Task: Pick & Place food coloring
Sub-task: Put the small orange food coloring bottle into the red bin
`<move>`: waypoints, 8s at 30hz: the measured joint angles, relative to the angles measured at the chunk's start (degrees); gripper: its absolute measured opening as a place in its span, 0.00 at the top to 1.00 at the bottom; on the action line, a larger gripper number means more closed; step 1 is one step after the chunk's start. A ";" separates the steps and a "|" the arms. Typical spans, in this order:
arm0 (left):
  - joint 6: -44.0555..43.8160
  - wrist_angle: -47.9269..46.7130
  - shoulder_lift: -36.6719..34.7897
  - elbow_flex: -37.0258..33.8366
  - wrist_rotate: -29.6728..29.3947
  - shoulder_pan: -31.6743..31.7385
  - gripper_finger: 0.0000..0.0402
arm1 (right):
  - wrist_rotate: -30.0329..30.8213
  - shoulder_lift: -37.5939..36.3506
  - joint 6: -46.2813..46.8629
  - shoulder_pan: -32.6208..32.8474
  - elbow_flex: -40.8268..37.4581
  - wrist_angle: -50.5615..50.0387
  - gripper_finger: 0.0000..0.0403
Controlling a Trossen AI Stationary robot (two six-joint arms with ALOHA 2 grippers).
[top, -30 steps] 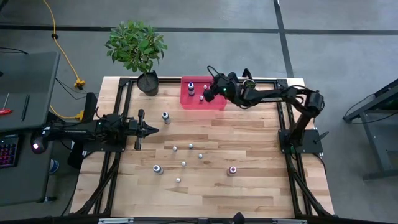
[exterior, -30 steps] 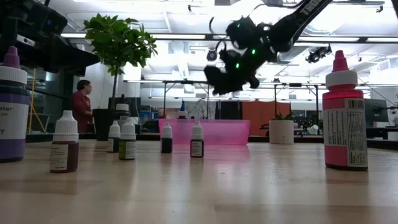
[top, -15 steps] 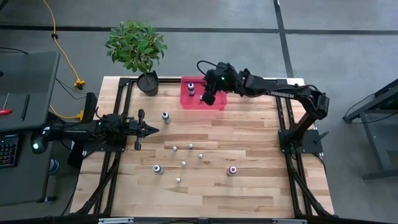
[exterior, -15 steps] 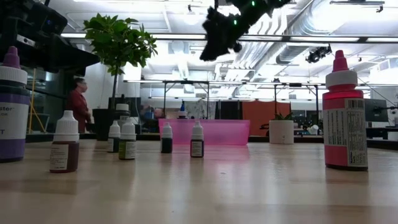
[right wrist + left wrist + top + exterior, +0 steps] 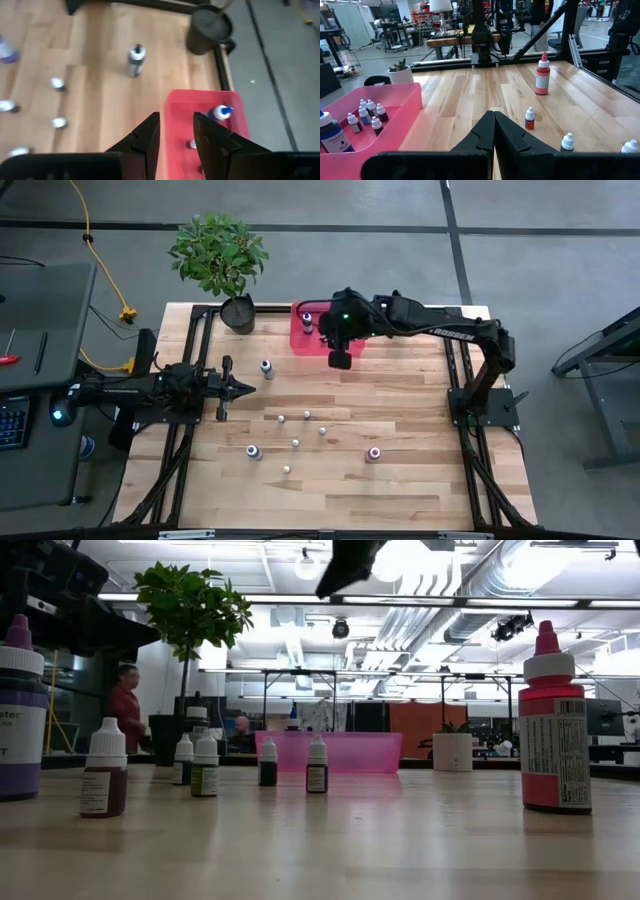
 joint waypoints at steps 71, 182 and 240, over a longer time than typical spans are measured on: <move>-0.01 0.01 0.02 0.00 -0.01 -0.01 1.00 | -8.53 40.47 1.67 30.16 23.01 2.37 0.56; 0.00 0.00 0.02 0.00 -0.01 0.01 1.00 | -10.12 43.22 0.77 29.39 23.01 4.98 0.89; 0.01 0.01 0.00 0.00 -0.01 -0.01 1.00 | 3.02 2.83 27.33 12.30 -13.80 -4.77 0.90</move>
